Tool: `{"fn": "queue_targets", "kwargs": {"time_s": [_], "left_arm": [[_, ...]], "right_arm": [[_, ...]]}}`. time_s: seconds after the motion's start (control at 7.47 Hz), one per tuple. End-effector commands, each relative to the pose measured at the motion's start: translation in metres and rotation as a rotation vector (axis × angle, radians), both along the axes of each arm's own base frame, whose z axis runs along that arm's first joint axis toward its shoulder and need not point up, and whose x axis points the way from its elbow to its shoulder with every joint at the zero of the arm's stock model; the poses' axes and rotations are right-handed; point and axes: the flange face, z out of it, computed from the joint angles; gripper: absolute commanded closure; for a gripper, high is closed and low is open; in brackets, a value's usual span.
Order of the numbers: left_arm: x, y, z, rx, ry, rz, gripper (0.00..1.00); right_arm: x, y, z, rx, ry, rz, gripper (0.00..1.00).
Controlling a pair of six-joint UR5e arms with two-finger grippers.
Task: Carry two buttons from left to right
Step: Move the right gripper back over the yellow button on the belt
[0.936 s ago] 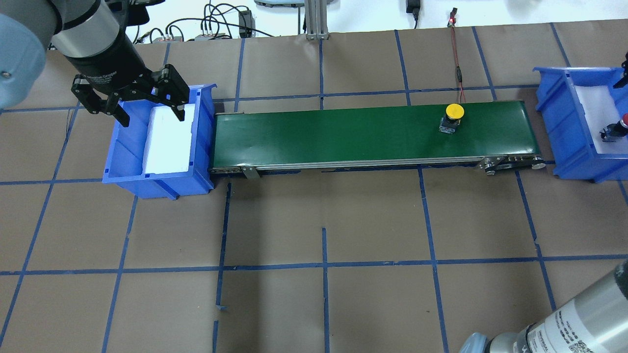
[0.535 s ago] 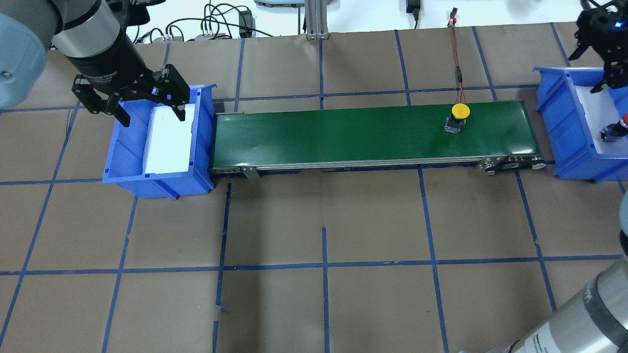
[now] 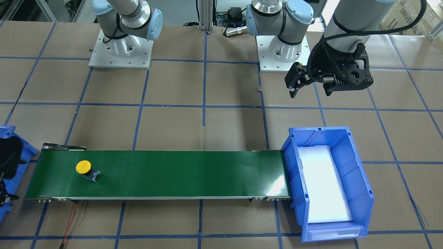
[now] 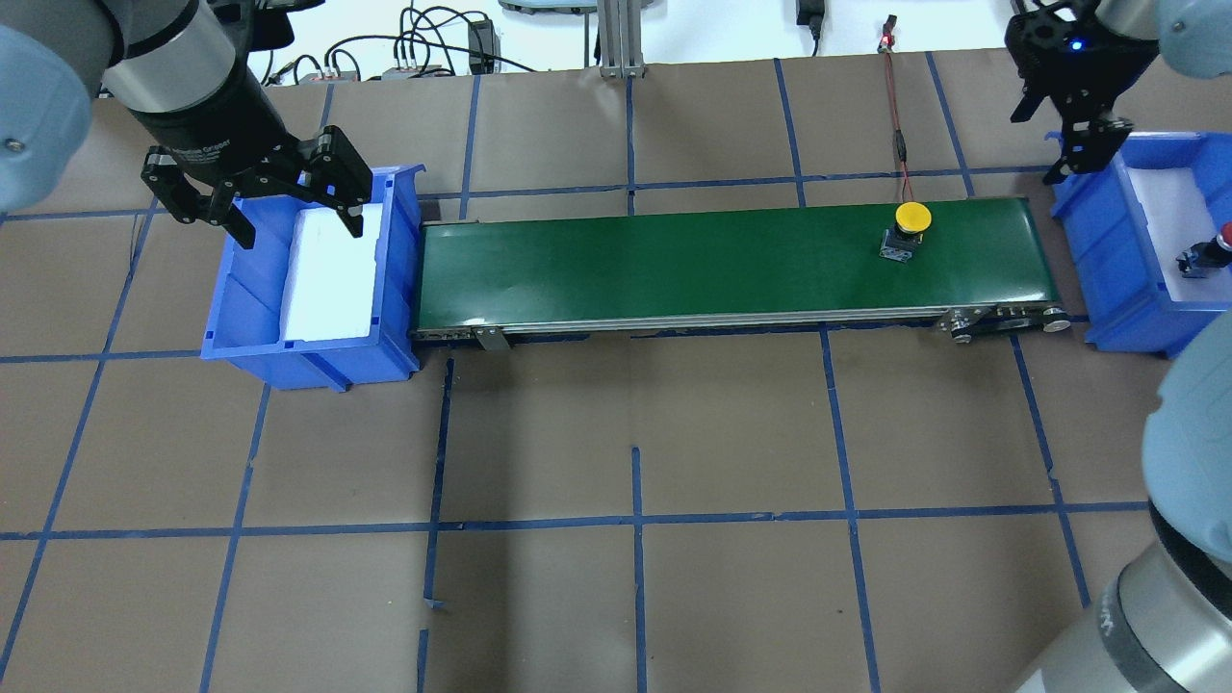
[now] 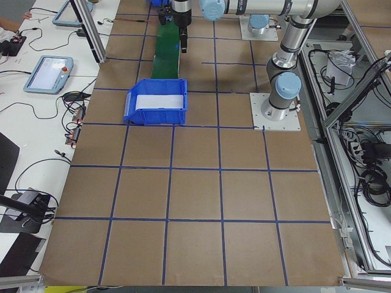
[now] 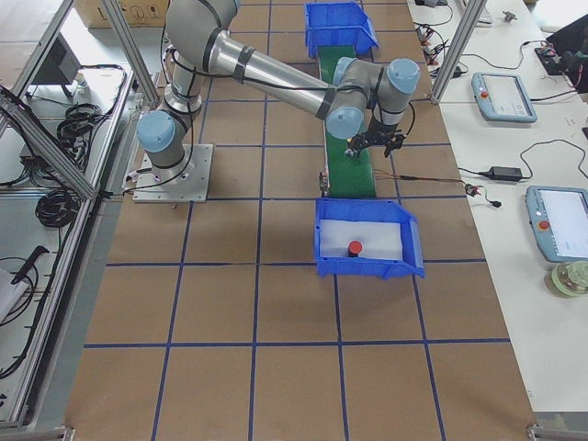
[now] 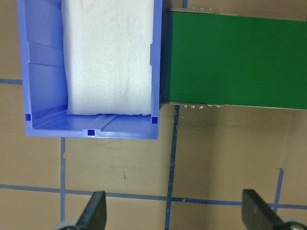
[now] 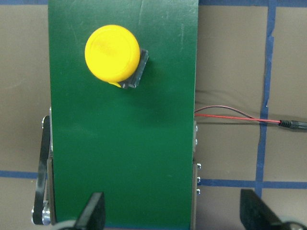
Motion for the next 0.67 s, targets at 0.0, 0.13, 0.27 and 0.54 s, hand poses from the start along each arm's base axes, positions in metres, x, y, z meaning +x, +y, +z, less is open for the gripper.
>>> {"fn": "queue_targets", "kwargs": {"time_s": [0.0,0.13,0.27,0.54], "left_arm": [[0.000,-0.001,0.000,-0.003,0.003,-0.002,0.00],[0.000,0.000,0.001,-0.001,-0.001,-0.002,0.00],[0.000,0.000,0.000,-0.001,0.000,-0.002,0.00],[0.000,0.000,0.000,-0.001,0.000,-0.002,0.00]], "right_arm": [[0.011,0.020,-0.018,0.018,-0.003,-0.091,0.00],[0.016,0.035,-0.027,0.032,-0.006,-0.104,0.00],[0.018,0.044,-0.037,0.024,-0.002,-0.103,0.00],[0.022,0.058,-0.046,0.032,-0.005,-0.098,0.00]]}}
